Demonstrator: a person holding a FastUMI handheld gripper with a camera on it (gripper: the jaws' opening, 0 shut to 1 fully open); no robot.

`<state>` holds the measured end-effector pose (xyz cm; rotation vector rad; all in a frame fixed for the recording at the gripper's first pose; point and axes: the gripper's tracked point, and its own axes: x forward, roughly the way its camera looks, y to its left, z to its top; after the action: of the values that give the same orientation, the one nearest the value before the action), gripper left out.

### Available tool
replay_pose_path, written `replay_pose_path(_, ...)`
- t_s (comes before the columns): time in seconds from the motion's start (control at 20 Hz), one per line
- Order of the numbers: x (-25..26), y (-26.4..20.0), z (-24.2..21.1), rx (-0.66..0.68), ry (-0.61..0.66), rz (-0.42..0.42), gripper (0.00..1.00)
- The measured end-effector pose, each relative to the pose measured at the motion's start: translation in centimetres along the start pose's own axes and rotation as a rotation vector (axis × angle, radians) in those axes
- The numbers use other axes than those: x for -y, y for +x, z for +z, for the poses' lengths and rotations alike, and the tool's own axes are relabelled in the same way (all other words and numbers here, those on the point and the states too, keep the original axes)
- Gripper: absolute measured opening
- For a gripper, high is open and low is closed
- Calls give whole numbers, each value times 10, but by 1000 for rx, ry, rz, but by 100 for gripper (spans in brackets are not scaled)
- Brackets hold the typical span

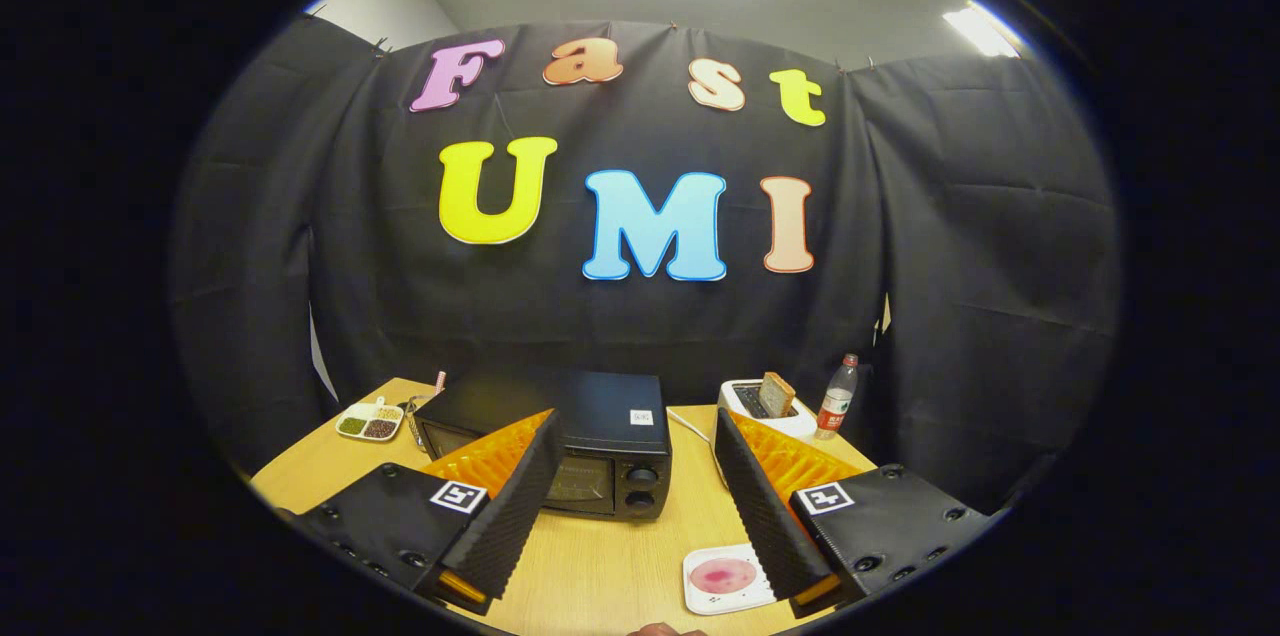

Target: Open the toaster oven, put the food inside, and close the toaster oven door.

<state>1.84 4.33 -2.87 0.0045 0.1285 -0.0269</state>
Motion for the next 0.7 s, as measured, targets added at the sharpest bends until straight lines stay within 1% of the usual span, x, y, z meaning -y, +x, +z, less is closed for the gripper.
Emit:
replay_pose_path(0.15, -18, 18, 2, -19, -1, -14, 97)
replay_pose_path(0.35, -46, 42, -2, -37, -17, -4, 97)
replay_pose_path(0.45, -60, 54, -11, -59, -22, 5, 97)
replay_pose_path(0.7, -92, 91, -40, -126, 15, 15, 97)
